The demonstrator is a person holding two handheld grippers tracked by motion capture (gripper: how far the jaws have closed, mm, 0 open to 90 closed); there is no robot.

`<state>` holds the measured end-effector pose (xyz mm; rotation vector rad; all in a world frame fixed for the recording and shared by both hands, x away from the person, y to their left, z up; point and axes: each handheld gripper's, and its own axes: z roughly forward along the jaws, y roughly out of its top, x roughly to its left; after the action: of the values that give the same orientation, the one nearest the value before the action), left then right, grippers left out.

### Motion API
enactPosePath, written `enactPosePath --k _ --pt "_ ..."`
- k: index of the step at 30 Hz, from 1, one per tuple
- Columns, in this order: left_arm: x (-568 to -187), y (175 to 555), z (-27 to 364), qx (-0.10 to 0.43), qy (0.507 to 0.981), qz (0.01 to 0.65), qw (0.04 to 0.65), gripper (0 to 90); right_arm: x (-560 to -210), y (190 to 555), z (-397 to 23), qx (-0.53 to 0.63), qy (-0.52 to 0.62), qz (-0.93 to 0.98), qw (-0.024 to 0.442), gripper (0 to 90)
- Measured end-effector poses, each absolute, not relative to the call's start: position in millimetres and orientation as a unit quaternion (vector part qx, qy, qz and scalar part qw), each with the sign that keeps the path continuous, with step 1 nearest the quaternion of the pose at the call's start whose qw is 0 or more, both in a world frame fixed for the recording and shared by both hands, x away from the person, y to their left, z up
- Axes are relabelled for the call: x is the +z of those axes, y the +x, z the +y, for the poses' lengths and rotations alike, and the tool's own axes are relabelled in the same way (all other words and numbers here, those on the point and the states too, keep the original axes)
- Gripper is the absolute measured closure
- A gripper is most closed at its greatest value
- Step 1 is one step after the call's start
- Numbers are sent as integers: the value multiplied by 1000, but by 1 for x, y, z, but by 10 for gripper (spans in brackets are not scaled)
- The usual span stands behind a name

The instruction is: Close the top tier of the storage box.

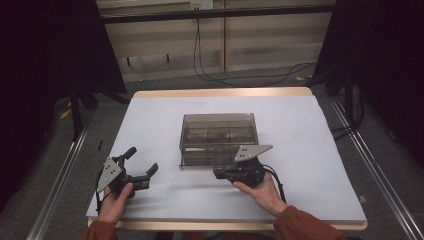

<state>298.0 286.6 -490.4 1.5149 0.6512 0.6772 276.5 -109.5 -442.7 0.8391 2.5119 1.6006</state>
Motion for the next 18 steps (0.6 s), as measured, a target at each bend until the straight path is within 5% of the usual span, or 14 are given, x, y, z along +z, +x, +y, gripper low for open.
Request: enactPosePath --k 18 --pt "-490 298 286 295 660 285 629 9 -442 283 -108 516 270 812 27 900"
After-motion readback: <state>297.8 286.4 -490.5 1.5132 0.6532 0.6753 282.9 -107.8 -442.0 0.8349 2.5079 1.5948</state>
